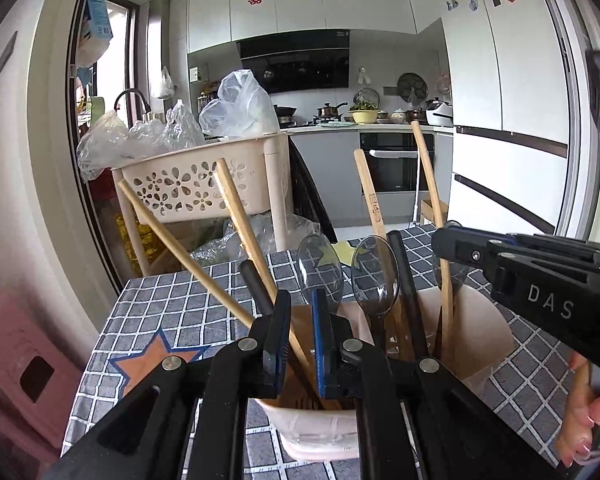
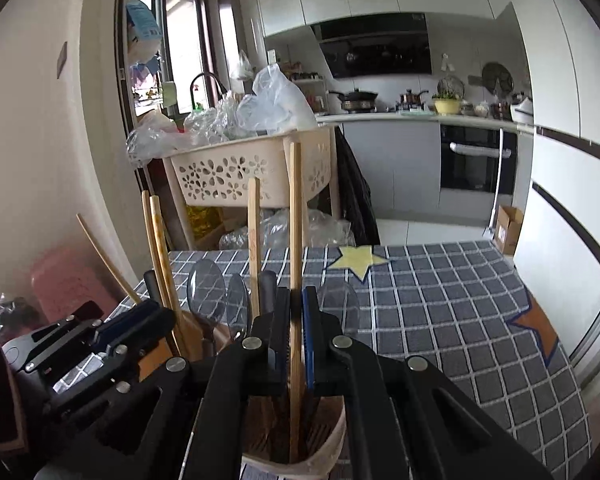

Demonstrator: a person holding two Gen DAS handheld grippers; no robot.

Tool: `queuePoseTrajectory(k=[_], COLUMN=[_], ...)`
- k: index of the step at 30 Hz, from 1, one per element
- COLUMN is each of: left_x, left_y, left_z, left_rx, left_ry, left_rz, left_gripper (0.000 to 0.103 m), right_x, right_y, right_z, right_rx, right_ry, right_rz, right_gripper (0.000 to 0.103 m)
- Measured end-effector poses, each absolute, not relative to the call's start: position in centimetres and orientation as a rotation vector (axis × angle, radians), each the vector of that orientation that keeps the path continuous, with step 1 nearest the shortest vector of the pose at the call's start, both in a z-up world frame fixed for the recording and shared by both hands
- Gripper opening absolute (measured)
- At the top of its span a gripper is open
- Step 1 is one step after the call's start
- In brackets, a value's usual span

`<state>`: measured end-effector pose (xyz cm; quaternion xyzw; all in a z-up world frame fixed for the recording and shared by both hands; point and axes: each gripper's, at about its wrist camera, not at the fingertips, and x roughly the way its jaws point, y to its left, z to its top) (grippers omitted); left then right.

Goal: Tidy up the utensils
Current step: 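Lower the chopstick and spoon into the pink holder with both tools, then open both tools and pull them back from the holder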

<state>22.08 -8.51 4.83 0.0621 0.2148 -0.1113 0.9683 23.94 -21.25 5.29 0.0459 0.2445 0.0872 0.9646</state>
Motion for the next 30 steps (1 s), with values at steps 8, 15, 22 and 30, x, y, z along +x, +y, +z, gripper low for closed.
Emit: queuePoseTrajectory(k=[8, 15, 22, 30], left_x=[20.3, 18.8, 17.3, 15.3], left_y=[-7.8, -7.0, -6.4, -5.5], left_z=[5.4, 5.1, 4.4, 3.3], left_rx=[0.123, 0.112, 0.133, 0.13], left_ry=[0.478, 0.528, 0.587, 0.667], left_rz=[-0.241, -0.229, -0.209, -0.205], left_gripper=[0.042, 0.042, 0.042, 0.042], right_x=[23.1, 20.7, 18.0, 15.2], right_y=[-21.5, -21.8, -22.1, -22.8], right_z=[5.4, 5.6, 5.5, 3.2], right_rx=[0.124, 0.159, 0.171, 0.241], right_ry=[0.557, 0.587, 0.618, 0.698], right_rz=[0.198, 0.191, 0.156, 0.117], right_gripper=[0.026, 0.035, 0.045, 0.048])
